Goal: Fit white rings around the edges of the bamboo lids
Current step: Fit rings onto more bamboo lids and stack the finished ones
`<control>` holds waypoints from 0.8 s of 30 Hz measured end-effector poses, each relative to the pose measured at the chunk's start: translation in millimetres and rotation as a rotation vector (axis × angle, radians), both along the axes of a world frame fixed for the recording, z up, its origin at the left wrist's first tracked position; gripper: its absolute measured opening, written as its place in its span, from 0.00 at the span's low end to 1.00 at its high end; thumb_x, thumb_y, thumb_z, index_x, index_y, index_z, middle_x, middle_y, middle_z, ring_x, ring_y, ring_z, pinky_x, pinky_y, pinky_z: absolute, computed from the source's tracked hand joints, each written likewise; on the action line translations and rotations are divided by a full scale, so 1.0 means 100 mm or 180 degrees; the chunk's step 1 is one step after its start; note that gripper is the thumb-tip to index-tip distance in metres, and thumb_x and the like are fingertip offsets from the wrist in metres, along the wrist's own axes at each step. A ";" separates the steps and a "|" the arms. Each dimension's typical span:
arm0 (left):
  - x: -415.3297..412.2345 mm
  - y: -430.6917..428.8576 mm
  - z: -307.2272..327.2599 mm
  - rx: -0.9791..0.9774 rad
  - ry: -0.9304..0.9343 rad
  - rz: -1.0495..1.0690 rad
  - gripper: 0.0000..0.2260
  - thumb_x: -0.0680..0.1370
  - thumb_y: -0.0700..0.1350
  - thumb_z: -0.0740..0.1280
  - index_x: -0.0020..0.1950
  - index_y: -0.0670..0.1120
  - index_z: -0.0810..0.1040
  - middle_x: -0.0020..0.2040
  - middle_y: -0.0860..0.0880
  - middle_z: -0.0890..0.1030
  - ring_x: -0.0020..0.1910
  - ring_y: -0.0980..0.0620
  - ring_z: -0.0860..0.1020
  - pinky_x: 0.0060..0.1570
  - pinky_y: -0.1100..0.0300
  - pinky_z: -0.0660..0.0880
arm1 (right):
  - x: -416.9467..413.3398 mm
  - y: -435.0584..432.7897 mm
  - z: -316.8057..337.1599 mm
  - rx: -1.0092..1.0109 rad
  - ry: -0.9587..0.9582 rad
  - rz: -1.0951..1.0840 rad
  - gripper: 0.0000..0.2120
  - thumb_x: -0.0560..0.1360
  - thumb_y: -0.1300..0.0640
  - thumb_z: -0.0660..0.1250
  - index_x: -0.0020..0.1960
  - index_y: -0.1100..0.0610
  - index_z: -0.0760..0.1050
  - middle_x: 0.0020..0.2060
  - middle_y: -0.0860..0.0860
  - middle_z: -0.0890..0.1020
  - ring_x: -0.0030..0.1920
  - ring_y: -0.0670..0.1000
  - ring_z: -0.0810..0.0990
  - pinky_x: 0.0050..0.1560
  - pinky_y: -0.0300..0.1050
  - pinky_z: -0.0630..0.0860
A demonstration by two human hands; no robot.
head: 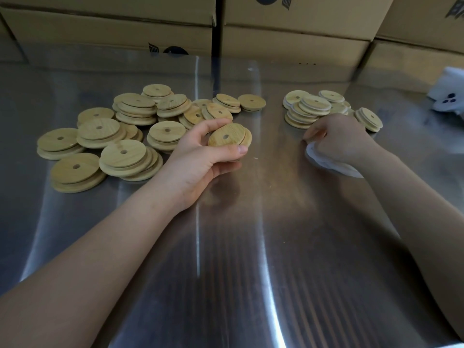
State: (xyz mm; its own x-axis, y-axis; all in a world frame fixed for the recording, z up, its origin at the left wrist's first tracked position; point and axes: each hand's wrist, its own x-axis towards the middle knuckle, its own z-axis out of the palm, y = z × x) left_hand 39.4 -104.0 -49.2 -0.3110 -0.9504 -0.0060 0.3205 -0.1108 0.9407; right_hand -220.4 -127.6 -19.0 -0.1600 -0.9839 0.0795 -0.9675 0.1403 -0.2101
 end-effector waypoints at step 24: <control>-0.04 0.05 0.04 0.0392 -0.0044 0.0056 0.28 0.66 0.22 0.71 0.60 0.47 0.75 0.62 0.42 0.78 0.53 0.42 0.83 0.39 0.57 0.81 | 0.14 0.02 0.00 -0.1106 0.0065 0.0635 0.12 0.74 0.66 0.65 0.52 0.57 0.84 0.43 0.49 0.78 0.45 0.46 0.71 0.45 0.37 0.62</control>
